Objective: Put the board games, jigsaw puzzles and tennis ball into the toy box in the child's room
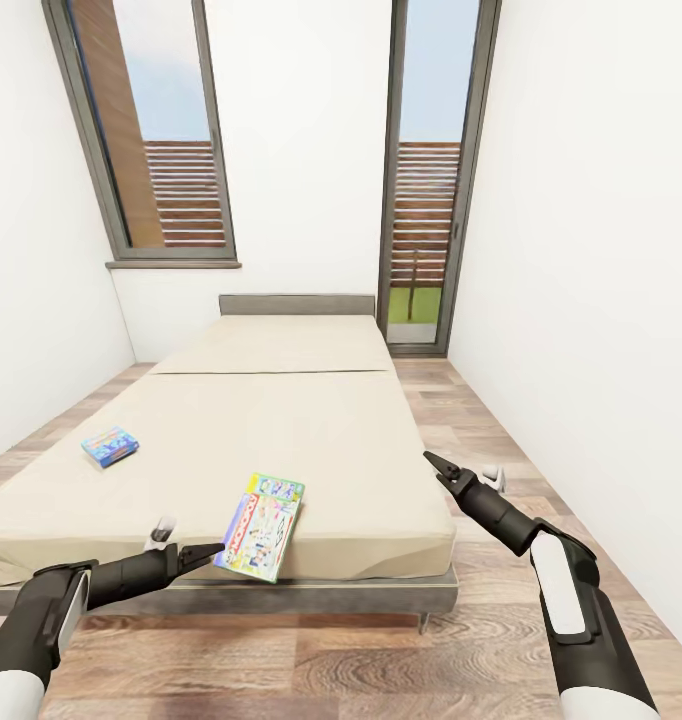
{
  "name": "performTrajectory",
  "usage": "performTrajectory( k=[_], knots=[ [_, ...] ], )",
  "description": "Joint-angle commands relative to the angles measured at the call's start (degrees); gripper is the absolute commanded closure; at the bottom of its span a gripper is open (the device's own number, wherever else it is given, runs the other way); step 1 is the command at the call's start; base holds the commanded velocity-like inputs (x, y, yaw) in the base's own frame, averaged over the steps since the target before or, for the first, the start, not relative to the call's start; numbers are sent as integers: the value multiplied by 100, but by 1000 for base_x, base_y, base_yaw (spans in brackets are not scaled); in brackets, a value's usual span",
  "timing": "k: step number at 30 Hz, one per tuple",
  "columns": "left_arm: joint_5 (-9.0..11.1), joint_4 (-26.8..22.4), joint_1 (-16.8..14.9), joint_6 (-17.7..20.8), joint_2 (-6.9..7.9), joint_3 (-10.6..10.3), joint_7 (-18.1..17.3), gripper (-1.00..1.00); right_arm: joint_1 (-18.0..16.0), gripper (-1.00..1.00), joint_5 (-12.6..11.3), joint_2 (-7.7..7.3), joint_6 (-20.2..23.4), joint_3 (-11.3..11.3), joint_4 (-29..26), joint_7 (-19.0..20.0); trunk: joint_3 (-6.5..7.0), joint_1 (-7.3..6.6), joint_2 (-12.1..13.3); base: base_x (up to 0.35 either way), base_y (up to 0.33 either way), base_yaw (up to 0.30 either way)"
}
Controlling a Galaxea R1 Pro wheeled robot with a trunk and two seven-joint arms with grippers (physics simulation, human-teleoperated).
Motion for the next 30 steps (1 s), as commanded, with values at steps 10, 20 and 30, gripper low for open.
performTrajectory(
  k=[10, 20, 30],
  knots=[
    [-53, -4, -5, 61, -3, 30, -77, -100, -5, -100, -8, 6, 41, -17, -1, 18, -6, -1, -3, 0, 0, 0],
    [-53, -4, -5, 95, 4, 62, -68, -100, -5, -100, -8, 6, 41, -17, -1, 17, -60, 65, -123, 0, 0, 0],
    [-53, -4, -7, 97, 13, 66, -68, -100, -5, -100, -8, 6, 41, -17, -1, 19, -96, 109, -203, 0, 0, 0]
  ],
)
